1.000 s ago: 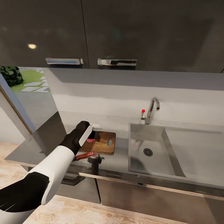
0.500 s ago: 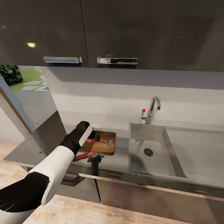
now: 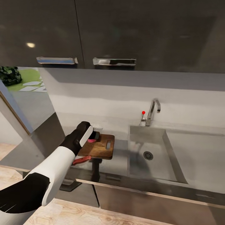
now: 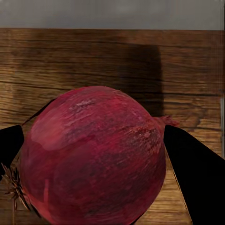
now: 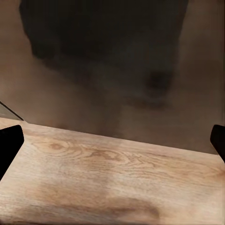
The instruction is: In the kitchen, take the Vidalia onion out of the sink, dice it on the chopping board with the paring knife, put the diced onion into the bowl on the countertop, then place both the paring knife and the chopping board into the sink.
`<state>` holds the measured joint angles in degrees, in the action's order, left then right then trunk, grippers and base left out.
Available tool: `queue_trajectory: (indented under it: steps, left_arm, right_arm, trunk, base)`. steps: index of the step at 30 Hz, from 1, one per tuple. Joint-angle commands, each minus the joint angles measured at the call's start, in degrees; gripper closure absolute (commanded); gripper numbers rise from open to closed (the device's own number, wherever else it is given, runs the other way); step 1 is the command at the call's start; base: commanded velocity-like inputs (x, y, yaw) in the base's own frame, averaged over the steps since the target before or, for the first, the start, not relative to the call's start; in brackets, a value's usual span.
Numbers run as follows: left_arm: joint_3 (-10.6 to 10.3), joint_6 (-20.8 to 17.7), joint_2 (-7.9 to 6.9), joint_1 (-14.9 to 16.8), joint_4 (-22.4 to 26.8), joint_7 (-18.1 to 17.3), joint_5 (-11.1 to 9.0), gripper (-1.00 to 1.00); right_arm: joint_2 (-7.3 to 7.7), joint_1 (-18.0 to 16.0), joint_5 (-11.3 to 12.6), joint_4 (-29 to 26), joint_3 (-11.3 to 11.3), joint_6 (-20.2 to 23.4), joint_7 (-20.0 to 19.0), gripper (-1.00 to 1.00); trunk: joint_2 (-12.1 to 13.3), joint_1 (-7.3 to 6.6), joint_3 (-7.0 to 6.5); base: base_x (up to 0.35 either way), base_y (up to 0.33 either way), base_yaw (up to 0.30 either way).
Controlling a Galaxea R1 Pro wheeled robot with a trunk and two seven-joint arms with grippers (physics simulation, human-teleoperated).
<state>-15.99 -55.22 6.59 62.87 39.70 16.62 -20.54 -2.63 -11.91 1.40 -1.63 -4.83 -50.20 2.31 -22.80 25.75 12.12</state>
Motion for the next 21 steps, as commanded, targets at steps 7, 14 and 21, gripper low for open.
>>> queue_trajectory:
  steps: [7, 14, 21]
  left_arm:
    - [-0.18, -0.16, -0.06, 0.06, 0.03, 0.48, -0.56, 1.00]
    - [-0.18, -0.23, -0.09, 0.06, 0.01, 0.44, -0.56, 1.00]
    - [-0.18, -0.24, -0.09, 0.06, -0.08, 0.44, -0.56, 1.00]
  right_arm:
    - [-0.07, -0.05, 0.18, 0.04, -0.44, -0.16, 0.17, -1.00]
    - [-0.41, -0.05, 0.18, 0.13, -0.44, -0.16, 0.21, -1.00]
    - [-0.52, -0.05, 0.18, 0.13, -0.44, -0.16, 0.18, -1.00]
  trunk:
    - [-0.11, 0.04, 0.08]
    - [-0.11, 0.04, -0.21]
    - [-0.11, 0.04, -0.59]
  base:
    - [0.015, -0.015, -0.024]
    - [0.001, 0.027, -0.183]
    - [0.000, 0.224, -0.182]
